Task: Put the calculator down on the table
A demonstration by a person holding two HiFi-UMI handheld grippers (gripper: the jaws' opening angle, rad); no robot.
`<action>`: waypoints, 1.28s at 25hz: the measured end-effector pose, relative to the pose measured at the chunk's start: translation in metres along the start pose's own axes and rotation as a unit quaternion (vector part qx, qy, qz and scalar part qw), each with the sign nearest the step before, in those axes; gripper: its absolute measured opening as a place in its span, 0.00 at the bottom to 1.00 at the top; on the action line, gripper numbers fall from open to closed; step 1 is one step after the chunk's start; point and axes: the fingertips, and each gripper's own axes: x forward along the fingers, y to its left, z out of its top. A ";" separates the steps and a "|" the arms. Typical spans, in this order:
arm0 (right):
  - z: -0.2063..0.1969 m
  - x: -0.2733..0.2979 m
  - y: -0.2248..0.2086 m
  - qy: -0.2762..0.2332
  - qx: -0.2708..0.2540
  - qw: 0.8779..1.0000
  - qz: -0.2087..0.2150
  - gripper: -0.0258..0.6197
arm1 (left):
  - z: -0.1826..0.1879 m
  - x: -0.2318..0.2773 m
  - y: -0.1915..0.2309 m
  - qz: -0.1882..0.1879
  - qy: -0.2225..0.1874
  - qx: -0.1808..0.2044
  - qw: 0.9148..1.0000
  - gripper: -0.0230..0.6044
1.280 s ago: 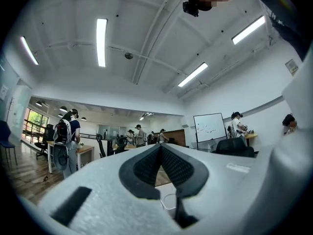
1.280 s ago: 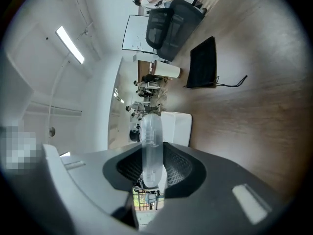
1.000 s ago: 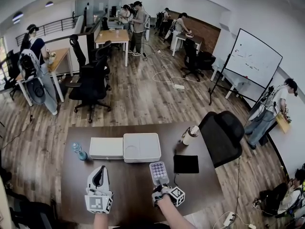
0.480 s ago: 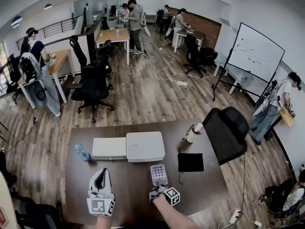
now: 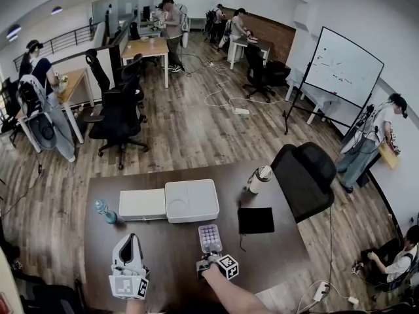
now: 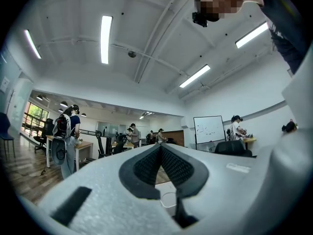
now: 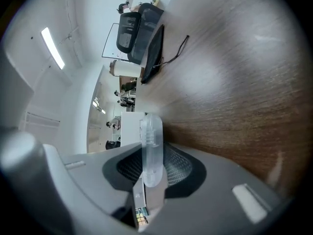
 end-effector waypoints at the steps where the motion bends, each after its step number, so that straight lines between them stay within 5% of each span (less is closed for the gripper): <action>1: -0.001 0.001 -0.001 0.000 0.004 1.000 -0.002 0.21 | -0.001 0.000 0.001 0.001 0.000 -0.003 1.000 0.03; 11: 0.000 0.004 -0.007 0.010 0.032 0.999 -0.005 0.23 | -0.012 0.001 0.001 -0.001 0.010 -0.021 1.000 0.03; 20: -0.001 -0.001 -0.001 0.013 0.053 0.998 -0.010 0.46 | -0.011 0.001 0.001 0.001 0.002 -0.029 1.000 0.03; 32: -0.001 -0.028 0.002 0.010 0.045 0.999 -0.019 0.47 | -0.009 -0.004 -0.003 0.006 -0.003 -0.033 0.999 0.03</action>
